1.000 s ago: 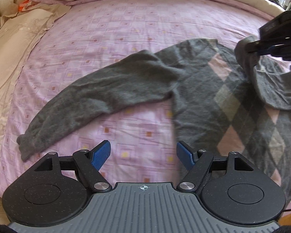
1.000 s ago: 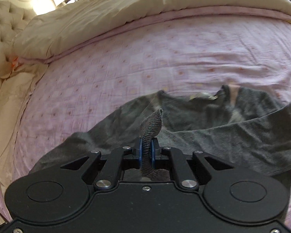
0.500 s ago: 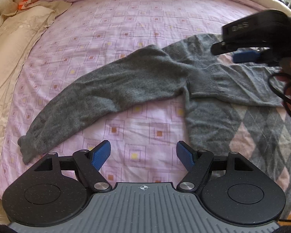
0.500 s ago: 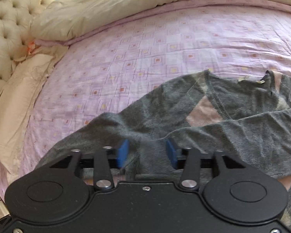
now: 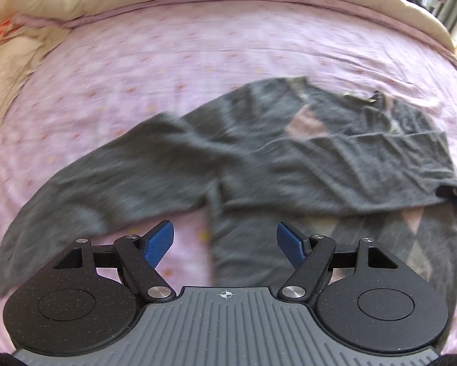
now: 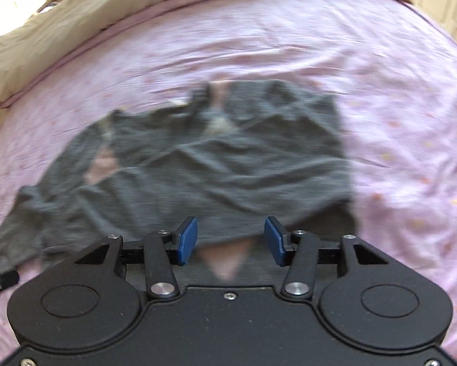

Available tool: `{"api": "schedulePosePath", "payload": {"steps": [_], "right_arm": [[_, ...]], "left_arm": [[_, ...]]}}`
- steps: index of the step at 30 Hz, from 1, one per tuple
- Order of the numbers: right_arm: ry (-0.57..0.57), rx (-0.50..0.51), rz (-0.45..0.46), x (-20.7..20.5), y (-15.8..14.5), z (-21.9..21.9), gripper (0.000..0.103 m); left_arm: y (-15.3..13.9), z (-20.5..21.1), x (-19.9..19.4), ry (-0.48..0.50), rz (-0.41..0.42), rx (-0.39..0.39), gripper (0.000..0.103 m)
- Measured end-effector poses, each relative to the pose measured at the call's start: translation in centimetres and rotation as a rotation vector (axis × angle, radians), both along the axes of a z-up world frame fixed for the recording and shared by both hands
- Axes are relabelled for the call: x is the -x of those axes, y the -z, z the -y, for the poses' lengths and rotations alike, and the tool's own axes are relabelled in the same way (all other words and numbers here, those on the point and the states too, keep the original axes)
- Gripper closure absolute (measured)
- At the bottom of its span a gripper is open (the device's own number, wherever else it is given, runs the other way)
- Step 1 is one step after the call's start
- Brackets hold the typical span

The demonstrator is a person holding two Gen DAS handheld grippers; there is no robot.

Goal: Fold small clothes
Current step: 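Lower the sleeve onto the sweater front and open the right gripper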

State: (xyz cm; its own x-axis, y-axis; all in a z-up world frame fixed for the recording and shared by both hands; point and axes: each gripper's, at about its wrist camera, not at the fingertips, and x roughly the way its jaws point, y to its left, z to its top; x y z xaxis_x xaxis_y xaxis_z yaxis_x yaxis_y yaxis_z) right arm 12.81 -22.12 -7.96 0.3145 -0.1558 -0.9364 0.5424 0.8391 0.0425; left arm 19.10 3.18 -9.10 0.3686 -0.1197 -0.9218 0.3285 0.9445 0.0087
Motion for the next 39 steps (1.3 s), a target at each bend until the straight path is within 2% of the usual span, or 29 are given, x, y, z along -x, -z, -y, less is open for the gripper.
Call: {"api": "schedulePosePath", "payload": {"steps": [6,9,11,13,15,19,23,24,26,27,31,35,38,39], "right_arm": [[0.135,0.028,-0.004,2.9,-0.1,7.1,0.043],[0.156,0.038,0.002,2.8,0.1,9.7,0.043],[0.16,0.038,0.009,2.4,0.3,11.2,0.043],[0.154,0.033,0.013,1.6,0.7,12.3,0.043],[0.141,0.027,0.016,0.7,1.0,13.1,0.043],[0.108,0.011,0.01,-1.3,2.4,14.1,0.043],[0.085,-0.008,-0.001,-2.9,3.8,14.5,0.044],[0.08,-0.01,-0.008,-3.2,4.1,14.4,0.045],[0.067,-0.017,-0.025,-3.6,4.7,14.3,0.075],[0.055,-0.024,-0.039,-3.8,4.9,14.2,0.094],[0.072,0.025,-0.065,-3.4,5.0,14.4,0.096],[0.128,-0.046,-0.037,-2.7,5.3,15.6,0.092],[0.139,-0.051,-0.01,-2.6,4.6,15.7,0.068],[0.147,-0.043,0.002,-2.5,4.2,15.6,0.052]], "left_arm": [[3.0,4.6,-2.1,0.038,0.015,-0.014,0.03],[5.1,5.9,-2.9,0.041,0.011,-0.056,0.029],[6.9,6.2,-3.2,0.04,-0.023,-0.091,0.029],[8.5,6.1,-3.4,0.026,-0.058,-0.104,0.023],[8.9,5.4,-3.1,-0.018,-0.024,-0.096,0.005],[9.5,3.9,-3.3,-0.112,-0.064,-0.043,0.0],[9.4,3.9,-3.0,-0.11,-0.05,-0.051,0.0],[9.4,4.0,-3.0,-0.114,-0.045,-0.05,0.0],[9.5,3.9,-2.7,-0.123,-0.036,-0.04,0.0],[9.5,4.0,-2.8,-0.126,-0.032,-0.037,0.0],[9.4,3.7,-2.1,-0.126,-0.019,-0.031,0.0],[9.4,3.5,-2.3,-0.127,-0.025,-0.019,0.0],[9.2,3.2,-2.4,-0.124,-0.028,0.001,0.0],[9.0,3.0,-2.4,-0.122,-0.026,0.009,0.001]]}}
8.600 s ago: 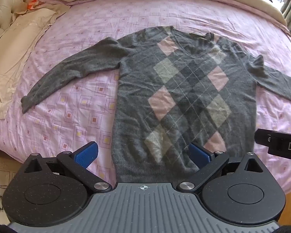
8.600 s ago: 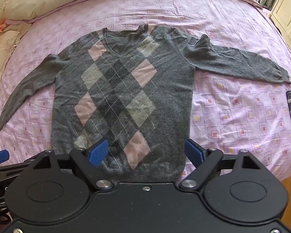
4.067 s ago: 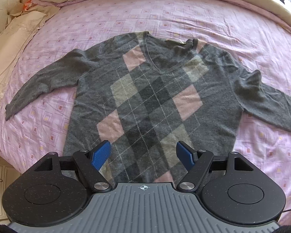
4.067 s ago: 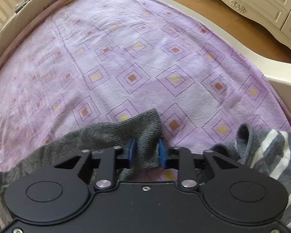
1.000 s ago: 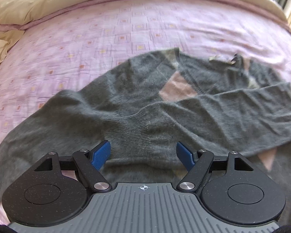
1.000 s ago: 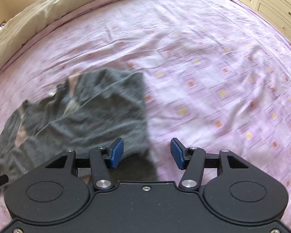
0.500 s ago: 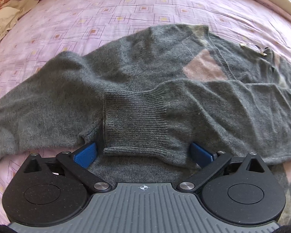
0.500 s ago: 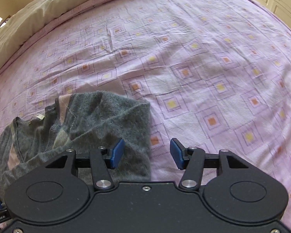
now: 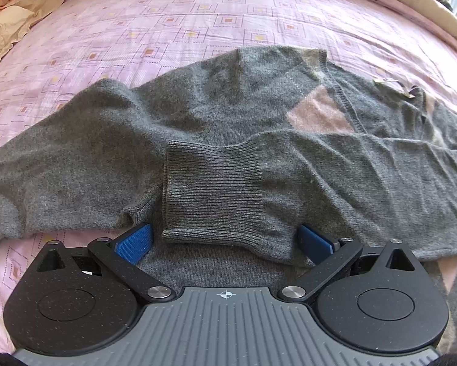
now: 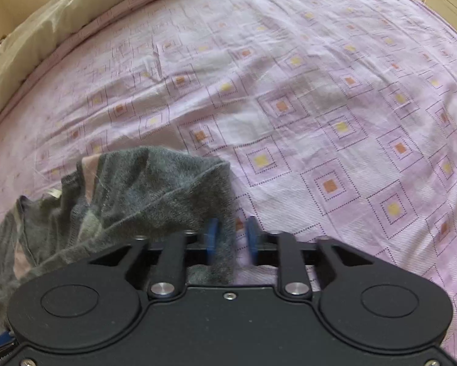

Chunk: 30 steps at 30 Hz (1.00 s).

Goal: Fold small clothes
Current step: 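Lower the sleeve onto the sweater front and open the right gripper, then move the left gripper to the other sleeve cuff and grasp it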

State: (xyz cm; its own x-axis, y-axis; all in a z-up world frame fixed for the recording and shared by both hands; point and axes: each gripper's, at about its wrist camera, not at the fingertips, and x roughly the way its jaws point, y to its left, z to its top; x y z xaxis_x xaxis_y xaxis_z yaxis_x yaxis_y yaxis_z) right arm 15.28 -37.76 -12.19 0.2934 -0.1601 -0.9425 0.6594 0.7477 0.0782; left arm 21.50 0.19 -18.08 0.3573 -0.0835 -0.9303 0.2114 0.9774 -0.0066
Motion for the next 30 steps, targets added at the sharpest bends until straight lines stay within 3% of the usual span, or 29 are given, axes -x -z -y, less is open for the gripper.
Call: {"api": "schedulePosePath", "payload": {"steps": [1,3,5,10,17,25,30], "right_arm": [[0.009,0.012,0.012,0.2,-0.4,-0.2,0.04],[0.02,0.034,0.035,0.7,-1.4,-0.7,0.031],[0.012,0.044,0.041,1.3,-2.2,-1.5,0.031],[-0.077,0.095,0.038,2.6,-3.2,-5.0,0.016],[-0.234,0.126,0.005,3.9,-3.1,-12.0,0.013],[-0.259,0.086,-0.008,4.6,-2.6,-18.0,0.013],[-0.277,0.087,-0.009,4.4,-3.0,-20.7,0.013]], "left_arm": [[-0.2,-0.1,0.1,-0.001,0.006,0.006,0.001],[-0.8,-0.7,0.6,-0.01,0.025,0.02,0.001],[-1.5,-1.6,1.2,-0.032,0.048,0.038,0.001],[-3.0,-5.7,2.8,-0.134,0.079,0.082,0.001],[-3.5,-14.9,4.6,-0.325,0.088,0.068,0.001],[-3.6,-27.1,6.1,-0.601,0.111,0.057,0.001],[-3.7,-33.0,6.5,-0.718,0.136,0.055,0.001]]}}
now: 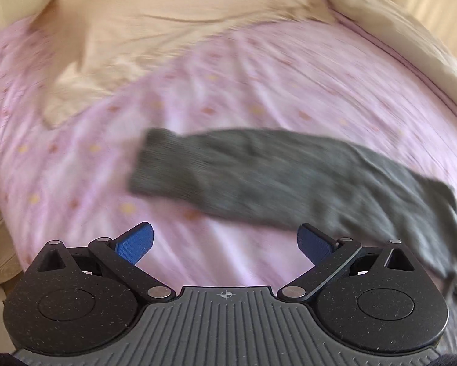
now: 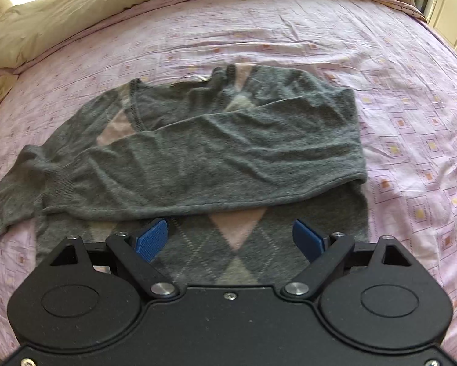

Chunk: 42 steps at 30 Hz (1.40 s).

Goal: Fold small clothes
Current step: 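Move the left gripper to the other sleeve cuff and grasp it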

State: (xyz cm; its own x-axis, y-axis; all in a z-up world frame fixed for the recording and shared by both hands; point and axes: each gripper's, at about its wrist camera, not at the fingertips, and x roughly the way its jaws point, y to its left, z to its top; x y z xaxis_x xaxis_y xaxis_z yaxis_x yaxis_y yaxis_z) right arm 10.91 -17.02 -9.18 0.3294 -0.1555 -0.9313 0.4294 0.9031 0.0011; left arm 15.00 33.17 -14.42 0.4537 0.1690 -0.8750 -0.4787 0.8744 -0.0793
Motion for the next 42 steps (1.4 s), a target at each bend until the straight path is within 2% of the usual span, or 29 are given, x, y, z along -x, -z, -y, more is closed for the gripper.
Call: {"api": "schedulePosePath", "payload": {"steps": [7,10,15,19,22,23,25,27,28,29,31,34,36,42], "right_arm": [[-0.018,0.015,-0.007,-0.8,-0.6,-3.0,0.013],[-0.038,0.023,-0.015,-1.2,-0.7,-4.2,0.013],[-0.071,0.032,-0.029,-2.1,-0.7,-6.0,0.013],[-0.103,0.034,-0.037,-2.8,-0.7,-7.3,0.013],[-0.124,0.031,-0.045,-3.4,-0.5,-8.0,0.013],[-0.13,0.031,-0.047,-3.5,-0.5,-8.3,0.013],[-0.138,0.029,-0.048,-3.8,-0.4,-8.6,0.013],[-0.141,0.025,-0.047,-4.0,-0.4,-8.9,0.013],[-0.142,0.023,-0.046,-4.1,-0.4,-9.0,0.013],[-0.144,0.021,-0.044,-4.1,-0.4,-9.1,0.013],[-0.147,0.018,-0.04,-4.2,-0.4,-9.2,0.013],[-0.152,0.011,-0.036,-4.2,-0.4,-9.2,0.013],[-0.154,0.006,-0.031,-4.0,-0.5,-9.0,0.013],[-0.125,-0.028,-0.015,-2.8,-0.3,-7.6,0.013]], "left_arm": [[0.3,-5.3,0.3,-0.139,0.084,0.064,0.001],[0.8,-6.6,-0.2,-0.169,0.077,0.076,0.002],[2.4,-7.9,-1.2,-0.157,0.027,0.085,0.004],[2.7,-7.9,-1.9,-0.105,0.03,0.062,0.004],[2.6,-7.7,-2.2,-0.079,0.028,0.033,0.019],[2.5,-7.6,-2.4,-0.076,0.026,0.02,0.028],[2.3,-7.6,-2.4,-0.071,0.047,0.012,0.053],[2.1,-7.9,-2.5,-0.064,0.075,0.05,0.087],[2.1,-7.9,-2.6,-0.06,0.086,0.077,0.092],[1.9,-7.9,-2.7,-0.055,0.092,0.087,0.095],[1.4,-7.3,-3.0,-0.036,0.107,0.07,0.095],[-0.2,-6.8,-3.2,-0.034,0.149,0.091,0.095],[-2.0,-6.1,-3.3,-0.017,0.197,0.103,0.095],[-9.1,-2.2,-4.0,0.122,0.353,0.119,0.095]]}}
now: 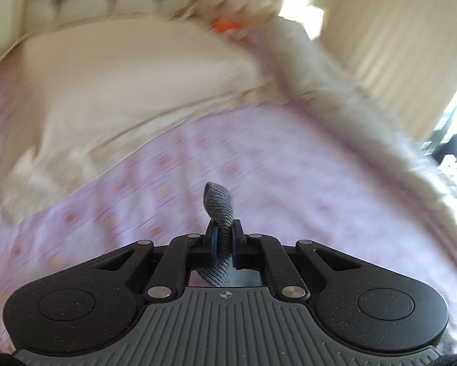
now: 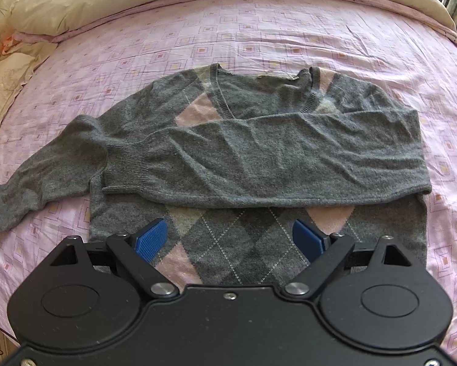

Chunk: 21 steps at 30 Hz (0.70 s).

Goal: Fold small clothes
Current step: 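Move the left gripper to the other sleeve cuff and grasp it, then carry the sleeve across the chest with the left gripper and release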

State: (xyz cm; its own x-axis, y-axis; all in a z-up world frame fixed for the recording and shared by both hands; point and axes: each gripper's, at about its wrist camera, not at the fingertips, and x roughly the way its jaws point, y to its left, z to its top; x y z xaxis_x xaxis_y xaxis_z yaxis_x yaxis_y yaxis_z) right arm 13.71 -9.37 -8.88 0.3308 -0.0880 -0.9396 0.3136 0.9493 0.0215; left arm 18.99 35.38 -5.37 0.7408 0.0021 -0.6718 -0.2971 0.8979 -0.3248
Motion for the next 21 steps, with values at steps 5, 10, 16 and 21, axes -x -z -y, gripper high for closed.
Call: {"api": "schedulePosePath", "payload": {"steps": [5,10,16,21], "right_arm": [[0.032,-0.041,0.007,1.6,0.3,1.9,0.013],[0.069,-0.074,0.029,3.4,0.0,4.5,0.013],[0.164,-0.107,0.061,5.5,-0.6,9.1,0.013],[0.224,-0.117,0.08,7.0,-1.1,13.0,0.013]], "left_arm": [[-5.4,5.3,-0.7,0.117,0.136,0.007,0.095],[-8.8,12.9,-1.7,0.252,0.222,0.022,0.096],[-9.4,24.1,-2.7,0.442,0.278,0.068,0.095],[-7.2,33.8,-3.3,0.594,0.253,0.124,0.095]]}}
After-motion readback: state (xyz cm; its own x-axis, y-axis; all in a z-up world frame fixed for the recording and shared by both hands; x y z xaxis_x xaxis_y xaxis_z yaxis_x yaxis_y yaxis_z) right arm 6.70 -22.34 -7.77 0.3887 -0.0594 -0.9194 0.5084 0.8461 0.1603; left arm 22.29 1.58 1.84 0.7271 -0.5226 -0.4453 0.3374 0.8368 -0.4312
